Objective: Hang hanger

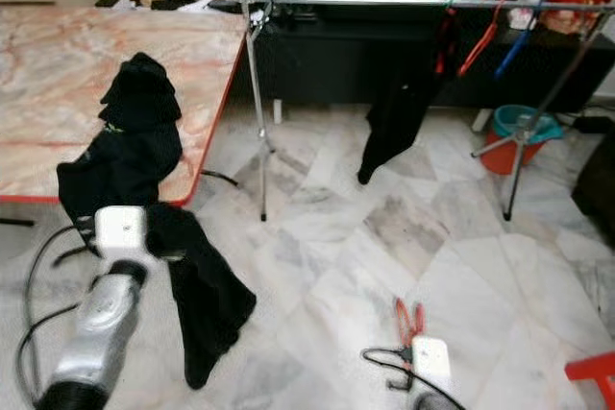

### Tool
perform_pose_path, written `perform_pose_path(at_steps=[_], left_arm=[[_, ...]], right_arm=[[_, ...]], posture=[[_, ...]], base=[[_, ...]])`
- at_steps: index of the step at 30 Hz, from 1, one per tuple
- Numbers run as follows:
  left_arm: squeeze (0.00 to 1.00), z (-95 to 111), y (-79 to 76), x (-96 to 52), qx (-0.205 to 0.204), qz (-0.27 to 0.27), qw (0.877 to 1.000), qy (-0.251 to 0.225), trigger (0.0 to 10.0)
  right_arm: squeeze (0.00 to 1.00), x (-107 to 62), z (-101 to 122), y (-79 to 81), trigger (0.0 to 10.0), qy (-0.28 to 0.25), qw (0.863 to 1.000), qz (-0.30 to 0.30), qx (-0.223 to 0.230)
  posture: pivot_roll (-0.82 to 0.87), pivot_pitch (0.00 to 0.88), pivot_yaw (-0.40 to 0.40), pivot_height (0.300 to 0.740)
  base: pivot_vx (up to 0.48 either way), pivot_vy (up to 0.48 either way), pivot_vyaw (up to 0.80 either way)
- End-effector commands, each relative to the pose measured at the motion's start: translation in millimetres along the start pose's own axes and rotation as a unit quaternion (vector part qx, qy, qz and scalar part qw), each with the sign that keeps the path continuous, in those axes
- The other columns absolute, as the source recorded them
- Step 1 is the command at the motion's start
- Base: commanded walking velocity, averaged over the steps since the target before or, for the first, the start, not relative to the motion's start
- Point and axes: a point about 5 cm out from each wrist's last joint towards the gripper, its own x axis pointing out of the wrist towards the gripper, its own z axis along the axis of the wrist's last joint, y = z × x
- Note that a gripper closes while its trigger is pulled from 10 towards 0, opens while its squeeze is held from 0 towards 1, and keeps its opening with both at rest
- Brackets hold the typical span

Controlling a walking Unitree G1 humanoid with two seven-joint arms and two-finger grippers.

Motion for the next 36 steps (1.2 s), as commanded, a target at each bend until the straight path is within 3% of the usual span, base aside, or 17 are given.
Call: perform_pose_path(at_steps=[1,36], left_arm=[[0.00,10.5,-8.2,3.3,-0.002,-0.012,1.000,-0.023,10.0],[0.00,11.5,-9.8,2.4,-0.002,-0.018,1.000,-0.026,10.0]], right_arm=[[0.00,-1.4,-4.2,-8.6,10.0,0.006,1.000,-0.011,-0.003],[0.00,-1.9,-7.9,-7.1,10.0,0.011,1.000,-0.003,-0.013]], posture=[[0.14,0.000,-0.014,0.740],[0.14,0.000,-0.009,0.740]], base=[[0.000,0.281,0.00],[0.000,0.308,0.00]])
